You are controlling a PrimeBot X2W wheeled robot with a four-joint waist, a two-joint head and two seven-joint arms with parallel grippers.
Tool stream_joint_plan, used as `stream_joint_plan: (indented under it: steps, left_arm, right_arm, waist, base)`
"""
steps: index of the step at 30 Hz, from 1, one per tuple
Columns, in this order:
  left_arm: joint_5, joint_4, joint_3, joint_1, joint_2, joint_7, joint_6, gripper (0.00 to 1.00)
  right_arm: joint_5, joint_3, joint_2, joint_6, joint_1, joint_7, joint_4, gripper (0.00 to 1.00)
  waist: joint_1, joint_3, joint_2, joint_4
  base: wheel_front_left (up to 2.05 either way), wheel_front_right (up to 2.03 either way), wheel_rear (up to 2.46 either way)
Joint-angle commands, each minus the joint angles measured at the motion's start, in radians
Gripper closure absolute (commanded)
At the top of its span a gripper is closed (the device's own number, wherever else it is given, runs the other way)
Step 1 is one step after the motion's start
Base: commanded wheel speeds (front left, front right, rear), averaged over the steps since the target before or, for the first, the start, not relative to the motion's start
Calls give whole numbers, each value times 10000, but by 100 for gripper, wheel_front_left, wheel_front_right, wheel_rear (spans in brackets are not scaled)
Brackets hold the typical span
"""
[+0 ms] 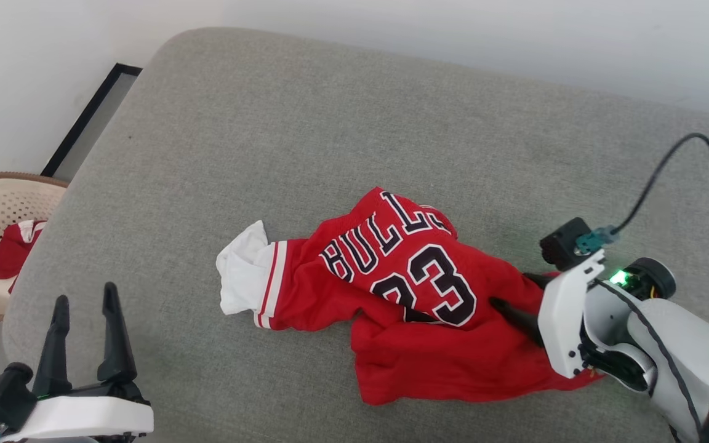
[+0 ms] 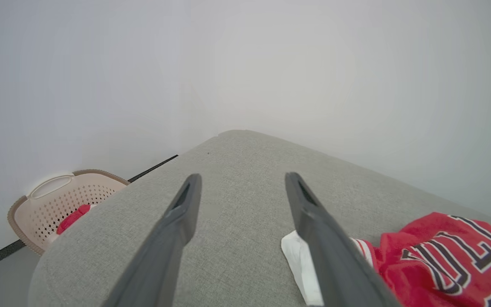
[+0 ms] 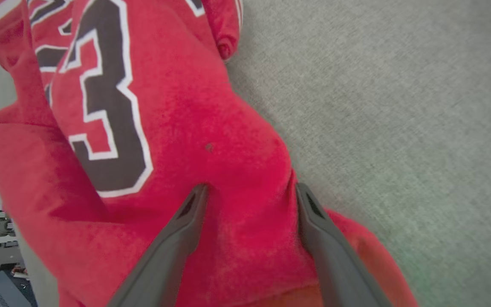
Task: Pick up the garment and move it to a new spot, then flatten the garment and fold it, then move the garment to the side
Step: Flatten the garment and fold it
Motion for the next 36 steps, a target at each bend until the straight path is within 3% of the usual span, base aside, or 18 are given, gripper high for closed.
stream_joint_plan:
  steps: [1, 2, 7, 12, 21, 24, 30, 36]
  left_arm:
    - [176, -16, 265, -47, -205, -52, -134, 0]
    - [247, -10, 367, -67, -296, -52, -189, 0]
    - [284, -194, 769, -155, -559, -53, -280, 0]
    - [114, -499, 689, -87, -612, -53, -277, 0]
    - [149, -791, 671, 60, -636, -53, -281, 0]
    - [92, -756, 748, 163, -633, -53, -282, 0]
    - [94, -902, 779, 489, -633, -53, -283, 0]
    - [136, -860, 787, 817, -630, -54, -283, 0]
  right_arm:
    - [143, 211, 84, -2, -274, 186, 250, 55]
    - [26, 352, 55, -3, -415, 278, 397, 100]
    - [452, 388, 84, -3, -844, -39, 973, 100]
    - [703, 156, -296, -3, -1105, -331, 1368, 100]
    - [1018, -624, -1793, -3, -1286, -959, 2154, 100]
    - [1001, -743, -2009, -3, -1314, -1139, 2320, 100]
    - [767, -449, -2005, -3, -1219, -1236, 1456, 100]
    - [702, -84, -1673, -3, -763, -1099, -318, 100]
  waist:
    - [0, 69, 0, 57]
    - [0, 100, 0, 69]
    - [0, 184, 0, 26]
    - [0, 179, 0, -92]
    - [0, 103, 0, -393]
    - [0, -5, 0, -520]
    - [0, -409, 0, -798]
    - [0, -835, 0, -929]
  base:
    - [0, 0, 0]
    - [0, 0, 0]
    - [0, 0, 0]
    - [0, 0, 0]
    - [0, 0, 0]
    - [0, 0, 0]
    - [0, 0, 0]
    - [0, 0, 0]
